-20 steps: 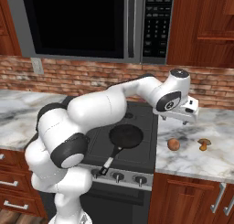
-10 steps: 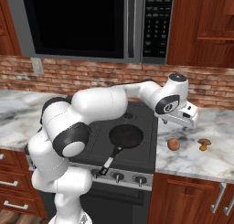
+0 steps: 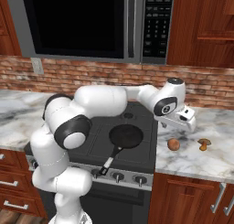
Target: Put the onion and mushroom in the pan. Then turn on the front right burner and set the heat to medium.
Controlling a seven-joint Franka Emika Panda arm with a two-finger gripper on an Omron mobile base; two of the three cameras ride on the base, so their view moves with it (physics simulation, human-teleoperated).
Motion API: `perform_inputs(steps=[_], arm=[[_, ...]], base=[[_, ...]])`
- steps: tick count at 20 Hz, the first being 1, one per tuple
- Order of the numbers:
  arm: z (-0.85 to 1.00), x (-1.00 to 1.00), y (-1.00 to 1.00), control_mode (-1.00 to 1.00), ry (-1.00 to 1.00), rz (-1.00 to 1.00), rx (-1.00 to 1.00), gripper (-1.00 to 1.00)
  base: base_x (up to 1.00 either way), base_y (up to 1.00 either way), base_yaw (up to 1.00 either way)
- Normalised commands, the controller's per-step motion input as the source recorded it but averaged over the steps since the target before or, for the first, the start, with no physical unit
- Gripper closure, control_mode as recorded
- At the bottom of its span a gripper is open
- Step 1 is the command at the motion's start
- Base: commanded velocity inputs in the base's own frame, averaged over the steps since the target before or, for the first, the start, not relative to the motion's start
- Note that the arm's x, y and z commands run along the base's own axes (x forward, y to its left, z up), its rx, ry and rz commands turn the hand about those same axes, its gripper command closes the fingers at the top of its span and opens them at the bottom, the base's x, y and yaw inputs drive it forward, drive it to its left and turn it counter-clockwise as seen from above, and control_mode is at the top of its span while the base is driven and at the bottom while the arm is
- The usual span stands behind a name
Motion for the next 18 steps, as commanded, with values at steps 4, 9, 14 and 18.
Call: perform_inputs(steps=[4, 9, 14, 18], arm=[[-0.06, 0.07, 0.00, -1.00, 0.00, 0.00, 0.00, -1.00], [0.00, 0.10, 0.00, -1.00, 0.00, 0.00, 0.00, -1.00], [-0.02, 0.08, -0.09, -1.00, 0.00, 0.10, 0.00, -1.00], [-0.12, 0.08, -0.19, -1.00, 0.00, 0.21, 0.02, -1.00]], base=[[0.00, 0.00, 0.00], [0.00, 0.00, 0.00], [0.00, 0.00, 0.00], [0.00, 0.00, 0.00]])
